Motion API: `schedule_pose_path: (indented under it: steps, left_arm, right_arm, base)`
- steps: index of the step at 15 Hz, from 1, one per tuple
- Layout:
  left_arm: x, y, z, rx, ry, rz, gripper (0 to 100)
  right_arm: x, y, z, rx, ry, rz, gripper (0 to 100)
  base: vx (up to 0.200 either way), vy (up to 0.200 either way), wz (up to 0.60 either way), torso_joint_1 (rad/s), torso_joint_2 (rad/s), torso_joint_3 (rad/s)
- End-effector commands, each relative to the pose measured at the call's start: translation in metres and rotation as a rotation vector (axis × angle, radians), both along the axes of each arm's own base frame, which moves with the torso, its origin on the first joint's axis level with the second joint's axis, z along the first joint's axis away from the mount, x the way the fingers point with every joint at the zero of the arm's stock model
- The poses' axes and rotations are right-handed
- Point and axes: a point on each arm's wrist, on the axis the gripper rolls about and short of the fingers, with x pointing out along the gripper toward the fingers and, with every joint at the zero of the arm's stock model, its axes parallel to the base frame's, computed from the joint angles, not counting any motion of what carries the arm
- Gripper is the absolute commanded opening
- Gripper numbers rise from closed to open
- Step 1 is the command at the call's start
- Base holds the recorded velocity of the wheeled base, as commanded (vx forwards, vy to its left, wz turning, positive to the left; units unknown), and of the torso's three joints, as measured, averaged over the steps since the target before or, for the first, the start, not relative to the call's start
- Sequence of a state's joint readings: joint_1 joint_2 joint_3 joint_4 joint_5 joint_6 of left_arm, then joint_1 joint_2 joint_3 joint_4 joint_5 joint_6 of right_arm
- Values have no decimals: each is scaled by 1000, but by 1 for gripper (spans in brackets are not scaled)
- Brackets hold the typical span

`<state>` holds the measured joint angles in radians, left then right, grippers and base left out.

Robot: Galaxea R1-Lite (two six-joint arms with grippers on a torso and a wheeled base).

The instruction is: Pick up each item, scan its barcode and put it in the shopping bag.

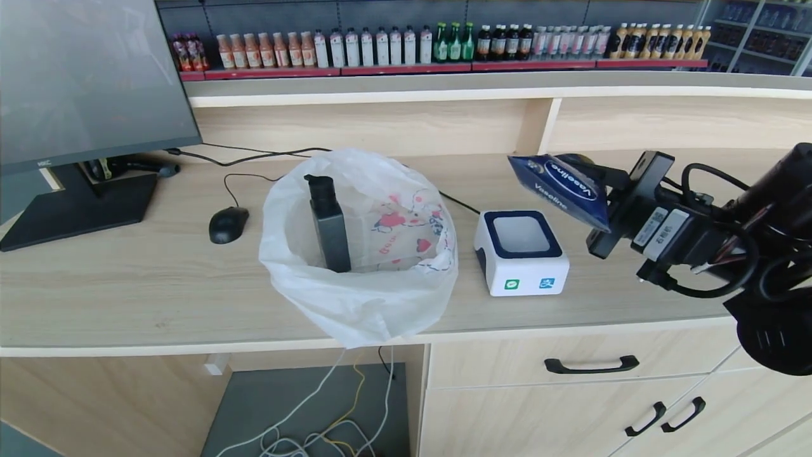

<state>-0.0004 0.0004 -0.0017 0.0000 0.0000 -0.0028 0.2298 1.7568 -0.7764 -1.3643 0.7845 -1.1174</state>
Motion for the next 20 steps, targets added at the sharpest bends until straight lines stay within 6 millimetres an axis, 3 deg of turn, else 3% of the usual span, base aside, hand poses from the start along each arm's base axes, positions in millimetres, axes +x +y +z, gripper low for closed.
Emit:
schedule_pose_path:
  steps: [1,4,7,20]
  left_arm:
    - [0,0,0,0,0,0,100]
    - [0,0,0,0,0,0,100]
    - [0,0,0,0,0,0,100]
    - [0,0,0,0,0,0,100]
  right_arm:
    - [9,-2,-4,-18,-10,-1,0]
    - [15,8,-6,-45,9,96,0]
    - [23,24,-24,-61,93,162,0]
    - [19,20,-29,-69,121,155,0]
  base:
    - [0,0,0,0,0,0]
    - [0,0,0,0,0,0]
    - [0,0,0,0,0,0]
    - [0,0,0,0,0,0]
